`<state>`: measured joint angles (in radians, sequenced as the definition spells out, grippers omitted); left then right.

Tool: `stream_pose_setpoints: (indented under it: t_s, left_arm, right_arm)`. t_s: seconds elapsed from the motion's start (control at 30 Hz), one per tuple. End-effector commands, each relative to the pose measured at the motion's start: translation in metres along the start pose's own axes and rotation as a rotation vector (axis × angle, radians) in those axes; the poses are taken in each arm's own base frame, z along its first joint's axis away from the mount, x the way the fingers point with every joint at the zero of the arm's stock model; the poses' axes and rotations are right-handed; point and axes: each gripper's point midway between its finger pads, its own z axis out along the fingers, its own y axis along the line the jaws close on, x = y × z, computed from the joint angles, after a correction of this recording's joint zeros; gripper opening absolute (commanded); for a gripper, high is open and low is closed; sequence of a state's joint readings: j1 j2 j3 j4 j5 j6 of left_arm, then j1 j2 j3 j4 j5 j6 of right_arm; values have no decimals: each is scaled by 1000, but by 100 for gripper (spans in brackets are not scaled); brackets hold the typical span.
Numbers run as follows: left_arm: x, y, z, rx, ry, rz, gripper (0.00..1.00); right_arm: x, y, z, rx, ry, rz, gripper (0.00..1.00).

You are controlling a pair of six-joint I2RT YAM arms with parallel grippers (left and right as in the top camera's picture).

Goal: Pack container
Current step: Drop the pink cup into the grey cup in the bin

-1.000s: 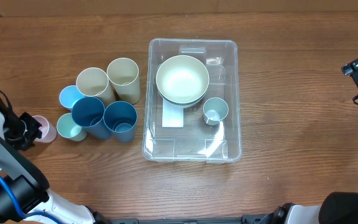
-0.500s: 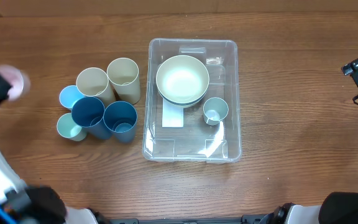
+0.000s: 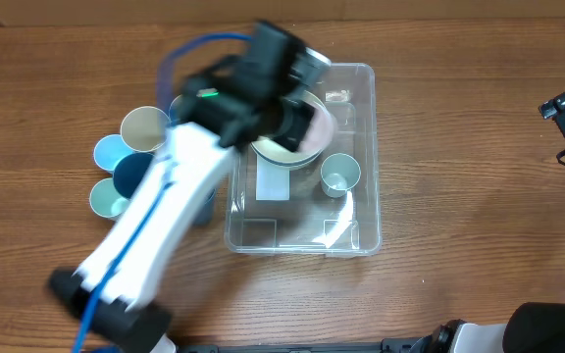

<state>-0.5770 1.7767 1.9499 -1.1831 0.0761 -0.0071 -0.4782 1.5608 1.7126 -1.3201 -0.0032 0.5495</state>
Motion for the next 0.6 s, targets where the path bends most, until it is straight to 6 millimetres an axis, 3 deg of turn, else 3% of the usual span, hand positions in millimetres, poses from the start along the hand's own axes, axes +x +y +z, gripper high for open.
stream_pose_setpoints:
  t_s: [0.0,0.1,0.17,0.37,0.47,0.5,0.57]
  left_arm:
    - [10,-15,58,-6,107,81,4]
    - [15,-24,101,8,155,98,4]
    - [18,-26,117,22,171,96,4]
    - [27,-40,137,109,210,86,5]
    - [23,-40,138,108,196,88,28]
    - [22,-41,138,108,192,88,41]
    - [20,-41,135,109,188,87,49]
  right_arm:
    - [-2,0,-1,-3,-8,7,100]
    - [-2,0,-1,-3,-8,7,100]
    - [-2,0,-1,-3,-8,7,100]
    - [-2,0,-1,-3,-8,7,100]
    - [-2,0,-1,-3,-8,7,100]
    - [-2,0,-1,-3,-8,7,100]
    - [-2,0,-1,-3,-8,7,100]
